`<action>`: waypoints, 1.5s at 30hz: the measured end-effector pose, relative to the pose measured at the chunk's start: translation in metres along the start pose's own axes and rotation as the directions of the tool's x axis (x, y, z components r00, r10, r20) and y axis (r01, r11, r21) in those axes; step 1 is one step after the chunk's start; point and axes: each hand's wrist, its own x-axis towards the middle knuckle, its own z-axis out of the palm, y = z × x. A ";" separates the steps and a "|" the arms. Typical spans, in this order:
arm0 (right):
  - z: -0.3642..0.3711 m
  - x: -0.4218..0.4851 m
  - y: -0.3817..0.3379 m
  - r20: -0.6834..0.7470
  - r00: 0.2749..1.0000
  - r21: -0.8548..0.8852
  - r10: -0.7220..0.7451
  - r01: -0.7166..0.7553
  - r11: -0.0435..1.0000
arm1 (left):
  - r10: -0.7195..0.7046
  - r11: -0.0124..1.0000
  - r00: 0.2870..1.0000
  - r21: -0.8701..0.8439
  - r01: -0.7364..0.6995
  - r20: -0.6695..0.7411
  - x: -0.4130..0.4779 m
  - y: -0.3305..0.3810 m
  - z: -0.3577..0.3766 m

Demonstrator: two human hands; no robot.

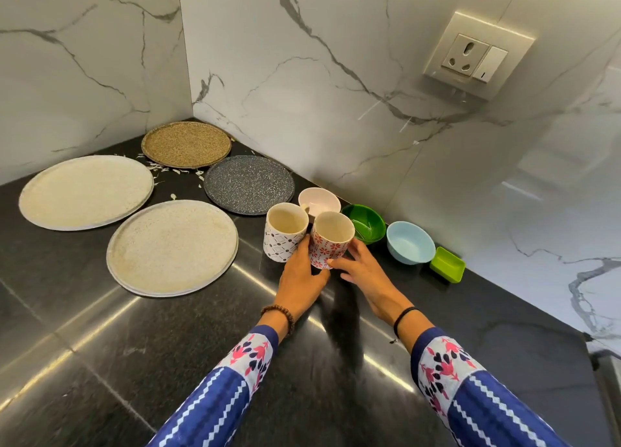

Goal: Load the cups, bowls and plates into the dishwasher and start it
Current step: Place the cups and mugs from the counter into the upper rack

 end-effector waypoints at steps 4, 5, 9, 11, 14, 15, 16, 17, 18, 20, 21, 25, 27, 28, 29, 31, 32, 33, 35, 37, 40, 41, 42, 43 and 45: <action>-0.002 -0.001 0.005 -0.047 0.999 0.042 -0.005 0.007 0.999 | -0.031 0.997 0.999 0.064 0.033 -0.030 0.003 -0.009 0.001; -0.004 -0.003 0.008 -0.056 0.998 0.044 0.000 0.002 0.999 | -0.024 0.996 0.999 0.080 0.027 -0.040 0.001 -0.010 0.002; -0.013 -0.019 0.020 -0.101 0.994 0.112 0.028 -0.017 0.994 | 0.014 0.994 1.000 0.113 -0.012 -0.019 -0.013 -0.010 0.004; -0.016 -0.029 0.027 -0.130 0.990 0.156 0.053 -0.033 0.987 | 0.020 0.994 1.000 0.110 -0.020 -0.005 -0.022 -0.008 0.005; -0.018 -0.046 0.034 -0.158 0.985 0.203 0.068 -0.035 0.978 | -0.014 0.997 0.999 0.072 0.010 0.048 -0.033 0.001 0.005; -0.018 -0.052 0.035 -0.161 0.984 0.214 0.075 -0.039 0.976 | -0.018 0.997 0.998 0.080 0.014 0.057 -0.035 0.005 0.005; -0.019 -0.059 0.038 -0.168 0.982 0.221 0.085 -0.046 0.974 | -0.010 0.995 0.998 0.104 0.003 0.062 -0.038 0.008 0.005; -0.019 -0.067 0.040 -0.176 0.980 0.229 0.093 -0.051 0.972 | 0.013 0.990 0.998 0.141 -0.023 0.067 -0.042 0.010 0.005; -0.020 -0.074 0.041 -0.184 0.978 0.235 0.097 -0.052 0.970 | 0.043 0.983 0.996 0.177 -0.056 0.074 -0.046 0.013 0.004; -0.023 -0.092 0.046 -0.201 0.975 0.253 0.097 -0.044 0.966 | 0.085 0.965 0.990 0.240 -0.109 0.109 -0.056 0.019 0.003; -0.025 -0.101 0.049 -0.208 0.973 0.258 0.094 -0.038 0.965 | 0.089 0.960 0.987 0.254 -0.120 0.132 -0.062 0.022 0.002; -0.035 -0.143 0.058 -0.241 0.965 0.337 0.102 -0.016 0.941 | 0.070 0.988 0.968 0.116 -0.100 0.240 -0.092 0.040 0.003; -0.041 -0.169 0.064 -0.222 0.964 0.444 0.147 -0.034 0.896 | 0.052 0.998 0.954 0.017 -0.059 0.295 -0.111 0.054 0.009; -0.043 -0.182 0.067 -0.194 0.965 0.508 0.174 -0.053 0.860 | 0.044 0.999 0.948 -0.034 -0.035 0.315 -0.120 0.061 0.012; -0.045 -0.196 0.072 -0.169 0.965 0.571 0.199 -0.069 0.818 | 0.040 0.997 0.938 -0.073 -0.015 0.344 -0.129 0.068 0.018; -0.051 -0.225 0.080 -0.126 0.967 0.683 0.221 -0.077 0.726 | 0.042 0.994 0.909 -0.108 0.004 0.414 -0.147 0.081 0.032; -0.053 -0.241 0.083 -0.114 0.969 0.735 0.218 -0.065 0.675 | 0.047 0.993 0.891 -0.117 0.006 0.451 -0.156 0.087 0.039; -0.054 -0.254 0.085 -0.113 0.970 0.778 0.215 -0.048 0.627 | 0.059 0.992 0.874 -0.126 0.002 0.481 -0.165 0.092 0.046; -0.059 -0.282 0.094 -0.151 0.966 0.836 0.212 0.010 0.549 | 0.102 0.990 0.833 -0.140 -0.030 0.544 -0.187 0.102 0.061; -0.067 -0.310 0.105 -0.193 0.956 0.863 0.223 0.057 0.503 | 0.134 0.988 0.788 -0.142 -0.060 0.600 -0.211 0.108 0.077; -0.078 -0.349 0.127 -0.220 0.946 0.879 0.236 0.088 0.469 | 0.138 0.989 0.745 -0.134 -0.065 0.652 -0.248 0.114 0.099; -0.082 -0.365 0.136 -0.238 0.942 0.878 0.239 0.103 0.467 | 0.129 0.991 0.735 -0.121 -0.064 0.666 -0.262 0.116 0.107; -0.085 -0.381 0.144 -0.250 0.938 0.879 0.241 0.115 0.462 | 0.119 0.992 0.723 -0.107 -0.063 0.681 -0.275 0.119 0.114; -0.088 -0.395 0.151 -0.257 0.935 0.880 0.246 0.121 0.459 | 0.114 0.993 0.710 -0.094 -0.068 0.695 -0.286 0.121 0.119; -0.095 -0.430 0.168 -0.269 0.929 0.888 0.254 0.137 0.438 | 0.103 0.995 0.675 -0.070 -0.076 0.730 -0.316 0.126 0.133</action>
